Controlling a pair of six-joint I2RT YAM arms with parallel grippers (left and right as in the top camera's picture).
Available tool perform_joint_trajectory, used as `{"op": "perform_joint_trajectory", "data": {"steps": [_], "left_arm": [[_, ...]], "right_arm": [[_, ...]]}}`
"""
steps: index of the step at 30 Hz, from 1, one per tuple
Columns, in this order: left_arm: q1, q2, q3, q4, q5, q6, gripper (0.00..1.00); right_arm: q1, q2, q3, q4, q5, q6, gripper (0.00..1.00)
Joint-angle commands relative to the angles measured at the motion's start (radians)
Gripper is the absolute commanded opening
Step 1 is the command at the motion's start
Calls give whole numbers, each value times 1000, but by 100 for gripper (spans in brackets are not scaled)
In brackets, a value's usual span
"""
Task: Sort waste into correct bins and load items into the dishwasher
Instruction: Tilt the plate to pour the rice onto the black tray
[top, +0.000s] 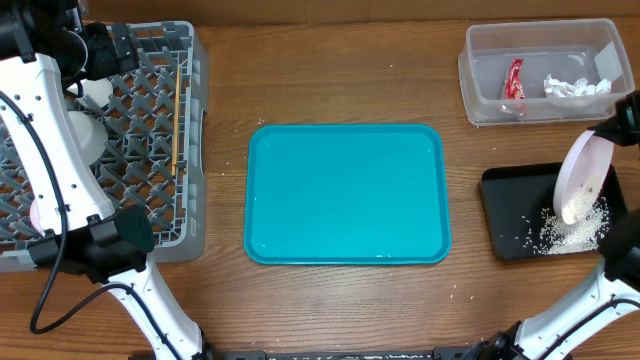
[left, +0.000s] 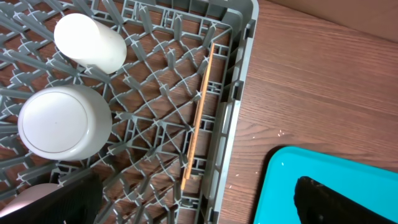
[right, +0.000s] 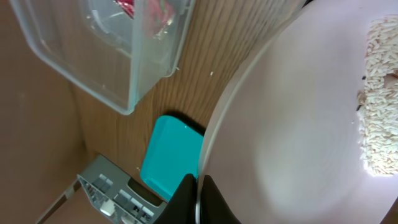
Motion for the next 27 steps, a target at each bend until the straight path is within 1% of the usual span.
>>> {"op": "perform_joint_trajectory", "data": {"steps": [1, 3, 9, 19, 24, 27], "left_arm": [[-3, 9, 1, 2, -3, -13, 100], [-3, 9, 1, 1, -3, -13, 100], [-3, 9, 1, 1, -3, -13, 100], [-3, 9, 1, 1, -3, -13, 100], [-3, 9, 1, 2, -3, -13, 100], [-3, 9, 1, 1, -3, -13, 100]], "right_arm": [[-23, -42, 29, 0, -79, -45, 4], [-34, -45, 29, 0, -145, -75, 4], [-79, -70, 13, 0, -202, -74, 4], [-171, -130, -22, 0, -220, -91, 4], [-175, -156, -22, 0, -207, -138, 4], [-169, -162, -23, 0, -194, -141, 4]]}}
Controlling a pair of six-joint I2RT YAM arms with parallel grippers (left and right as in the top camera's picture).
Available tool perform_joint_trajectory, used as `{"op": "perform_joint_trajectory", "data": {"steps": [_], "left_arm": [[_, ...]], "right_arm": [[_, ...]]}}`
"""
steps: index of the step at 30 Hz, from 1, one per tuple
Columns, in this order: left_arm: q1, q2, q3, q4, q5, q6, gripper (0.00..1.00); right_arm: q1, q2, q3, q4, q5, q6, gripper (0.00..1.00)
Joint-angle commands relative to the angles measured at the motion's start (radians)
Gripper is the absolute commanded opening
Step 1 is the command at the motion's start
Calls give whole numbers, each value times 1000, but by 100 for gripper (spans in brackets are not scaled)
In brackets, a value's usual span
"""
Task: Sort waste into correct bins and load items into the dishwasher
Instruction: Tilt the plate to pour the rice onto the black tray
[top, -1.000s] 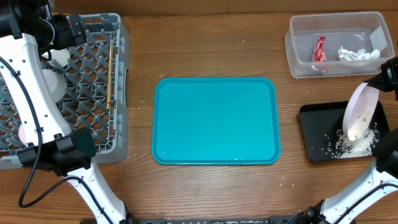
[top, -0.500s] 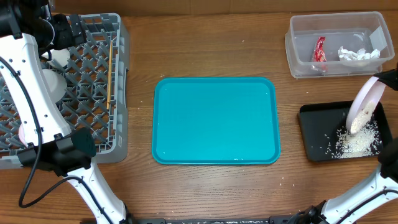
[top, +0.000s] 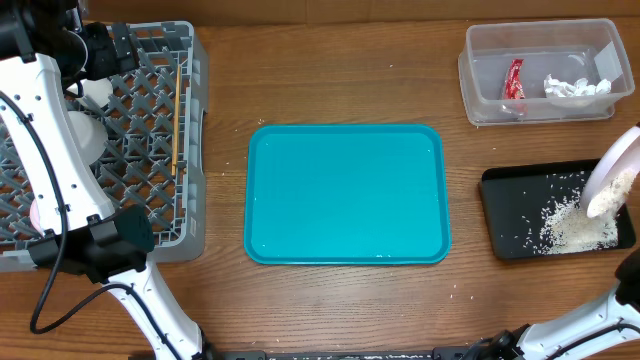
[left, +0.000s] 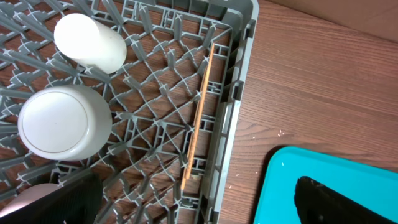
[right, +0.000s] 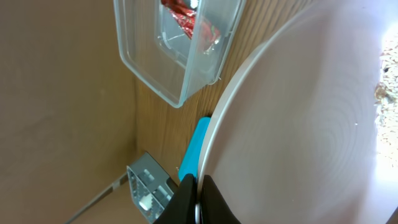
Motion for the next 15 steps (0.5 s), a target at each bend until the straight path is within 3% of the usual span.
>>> {"op": "perform_joint_trajectory", "data": {"steps": [1, 15], "left_arm": [[-3, 9, 1, 1, -3, -13, 100], [-3, 9, 1, 1, -3, -13, 100]], "right_arm": [[12, -43, -5, 0, -10, -32, 4], [29, -43, -169, 9, -161, -89, 4]]}}
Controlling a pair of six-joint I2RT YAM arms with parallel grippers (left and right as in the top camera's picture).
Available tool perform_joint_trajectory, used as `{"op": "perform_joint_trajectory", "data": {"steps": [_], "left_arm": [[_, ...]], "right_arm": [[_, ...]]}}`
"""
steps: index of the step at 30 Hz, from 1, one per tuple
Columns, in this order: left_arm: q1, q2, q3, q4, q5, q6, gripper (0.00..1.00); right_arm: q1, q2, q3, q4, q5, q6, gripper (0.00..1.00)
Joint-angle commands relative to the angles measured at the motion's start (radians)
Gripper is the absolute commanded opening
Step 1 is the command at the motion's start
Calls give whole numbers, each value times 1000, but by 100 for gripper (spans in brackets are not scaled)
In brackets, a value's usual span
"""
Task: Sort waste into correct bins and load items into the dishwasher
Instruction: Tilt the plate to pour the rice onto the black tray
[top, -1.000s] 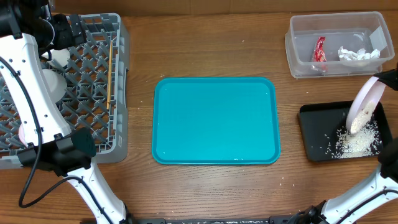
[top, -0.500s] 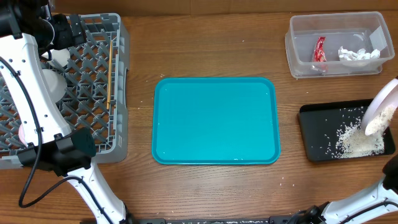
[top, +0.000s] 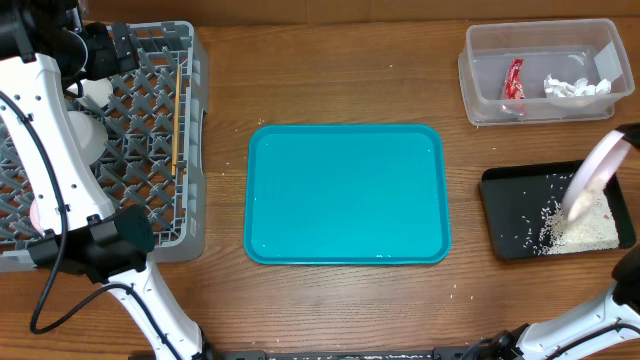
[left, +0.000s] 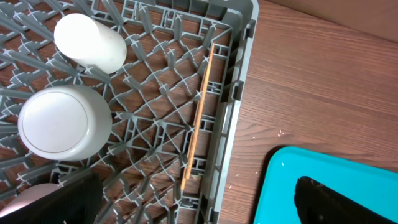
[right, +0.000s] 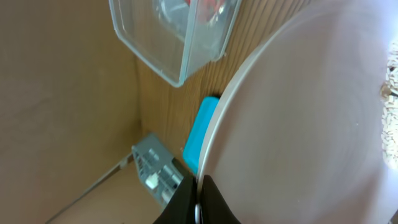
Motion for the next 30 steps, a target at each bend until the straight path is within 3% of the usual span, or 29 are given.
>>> {"op": "perform_joint_trajectory", "data": {"steps": [1, 6, 18, 30], "left_arm": [[-3, 9, 1, 1, -3, -13, 100], [-3, 9, 1, 1, -3, -13, 100], [-3, 9, 1, 1, -3, -13, 100], [-3, 9, 1, 1, -3, -13, 100]], "right_arm": [[5, -34, -53, 16, -87, -45, 4], [5, -34, -129, 93, -116, -45, 4], [-14, -32, -163, 67, -303, -103, 4], [-21, -28, -163, 140, -181, -48, 4]]}}
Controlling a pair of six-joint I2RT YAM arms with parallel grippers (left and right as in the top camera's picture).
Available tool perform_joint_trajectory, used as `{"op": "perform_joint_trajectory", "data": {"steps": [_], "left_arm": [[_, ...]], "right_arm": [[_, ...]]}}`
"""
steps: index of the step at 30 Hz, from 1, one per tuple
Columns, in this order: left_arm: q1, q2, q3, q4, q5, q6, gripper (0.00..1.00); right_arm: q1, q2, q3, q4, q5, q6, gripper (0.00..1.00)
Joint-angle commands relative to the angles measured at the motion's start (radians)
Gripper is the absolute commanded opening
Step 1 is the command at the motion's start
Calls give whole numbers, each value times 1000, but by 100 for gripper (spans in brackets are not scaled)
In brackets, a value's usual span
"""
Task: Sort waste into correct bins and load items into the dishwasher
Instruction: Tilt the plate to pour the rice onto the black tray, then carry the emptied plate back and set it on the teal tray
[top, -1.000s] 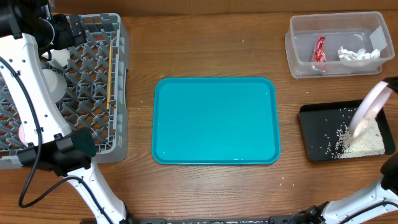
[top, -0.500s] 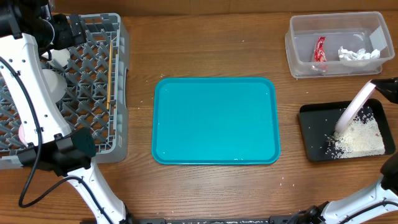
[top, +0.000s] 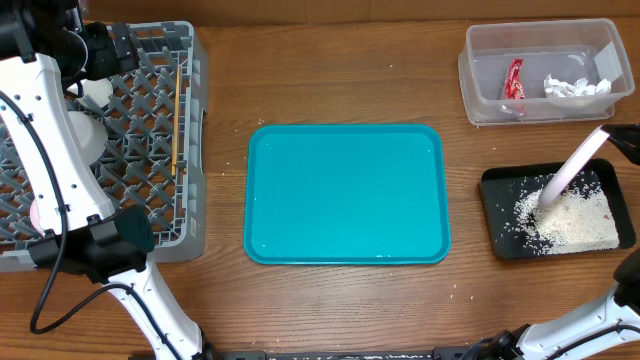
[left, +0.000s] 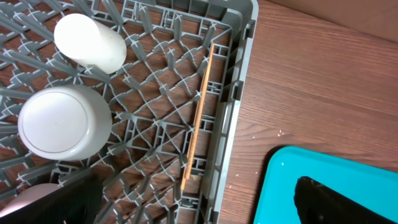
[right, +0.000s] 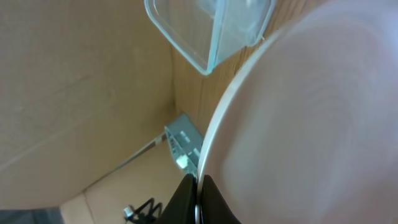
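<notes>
My right gripper is shut on the rim of a pale pink plate. The plate stands almost on edge over the black tray, and no rice shows on its face. White rice lies spread inside that tray. At the far left a grey dish rack holds two upturned white cups and a wooden chopstick. My left gripper hangs open over the rack's right edge, holding nothing.
A teal serving tray lies at the table's middle. A clear plastic bin at the back right holds a red wrapper and crumpled white paper. Stray rice grains dot the wood near the tray.
The plate has tipped steeper, now close to edge-on, and shifted a little left. The rice in the black tray now reaches further toward its left side. The left arm is unchanged.
The right gripper first held the plate tilted over the black tray with a clump of rice on it. Then the plate was nearer the right edge with less rice. After that it leaned steeper, and now its face is bare and the rice lies in the tray.
</notes>
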Motion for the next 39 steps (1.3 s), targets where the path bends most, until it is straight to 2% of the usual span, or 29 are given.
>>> {"op": "perform_joint_trajectory", "data": {"steps": [1, 3, 4, 7, 13, 15, 17, 23, 26, 27, 29, 33, 39], "left_arm": [[-3, 9, 1, 2, -3, -13, 100], [-3, 9, 1, 2, -3, -13, 100], [-3, 9, 1, 2, -3, -13, 100], [-3, 9, 1, 2, -3, -13, 100], [-3, 9, 1, 2, -3, -13, 100], [-3, 9, 1, 2, -3, -13, 100], [-3, 9, 1, 2, -3, -13, 100], [-3, 9, 1, 2, -3, -13, 100], [-3, 9, 1, 2, -3, -13, 100], [-3, 9, 1, 2, -3, -13, 100], [-3, 9, 1, 2, -3, -13, 100], [-3, 9, 1, 2, -3, -13, 100], [-3, 9, 1, 2, -3, -13, 100]], "right_arm": [[-2, -26, 2, -12, 2, 17, 4], [-10, -27, 2, -79, -105, -76, 4], [-14, -27, 2, -58, -127, -77, 4], [-16, -26, 2, 21, -102, 66, 4], [-2, -27, 3, -46, -138, 16, 4], [11, -34, 3, -127, -249, -86, 4], [33, -57, 2, -125, -338, -143, 4], [169, -153, 71, -100, -328, -137, 4], [272, -192, 135, -63, -226, -62, 4], [353, -216, 158, 8, -95, 40, 4], [467, -239, 166, 101, 129, 149, 4], [722, -235, 165, 176, 424, 201, 4], [1091, -156, 150, 322, 630, 266, 4]]}}
